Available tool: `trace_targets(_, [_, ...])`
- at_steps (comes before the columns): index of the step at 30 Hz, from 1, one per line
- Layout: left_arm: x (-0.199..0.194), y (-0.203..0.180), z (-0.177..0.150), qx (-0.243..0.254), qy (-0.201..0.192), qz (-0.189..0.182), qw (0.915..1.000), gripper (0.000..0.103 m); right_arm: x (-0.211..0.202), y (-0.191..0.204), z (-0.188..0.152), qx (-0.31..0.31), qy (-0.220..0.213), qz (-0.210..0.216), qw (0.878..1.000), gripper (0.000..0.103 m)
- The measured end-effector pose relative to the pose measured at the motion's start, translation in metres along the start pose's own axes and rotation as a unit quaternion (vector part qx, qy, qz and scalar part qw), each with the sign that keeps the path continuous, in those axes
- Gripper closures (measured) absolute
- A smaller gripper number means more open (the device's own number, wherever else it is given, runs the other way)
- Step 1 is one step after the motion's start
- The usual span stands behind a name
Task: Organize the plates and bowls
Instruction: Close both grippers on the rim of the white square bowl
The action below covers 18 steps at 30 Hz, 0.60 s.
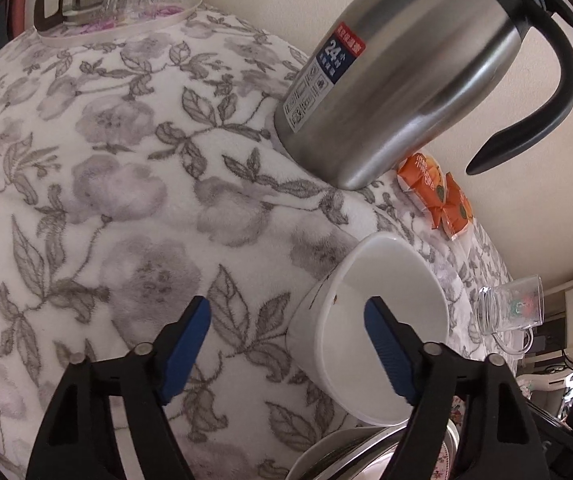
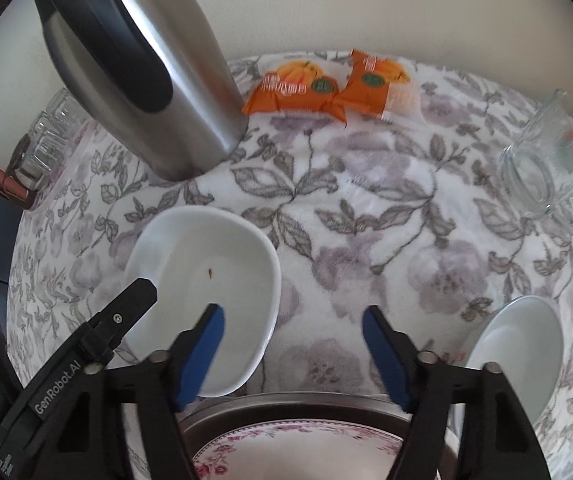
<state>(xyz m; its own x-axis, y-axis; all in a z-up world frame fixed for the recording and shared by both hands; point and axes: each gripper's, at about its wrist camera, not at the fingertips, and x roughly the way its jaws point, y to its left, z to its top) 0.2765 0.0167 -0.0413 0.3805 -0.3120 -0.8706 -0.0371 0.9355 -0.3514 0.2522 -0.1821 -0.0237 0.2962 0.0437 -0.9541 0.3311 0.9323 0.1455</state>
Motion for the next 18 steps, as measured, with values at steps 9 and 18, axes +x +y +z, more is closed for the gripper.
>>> trace_targets(9, [0.016,-0.002,-0.007,0.003,0.032,-0.022,0.9992,0.061,0.018,0.008,-0.001,-0.012,0.031,-0.002,0.999,0.061])
trace_targets(18, [0.02,-0.007,-0.011,0.023,0.035,-0.038,0.9984,0.077,0.019,0.018,-0.001,-0.026,0.03,0.018,0.999,0.085])
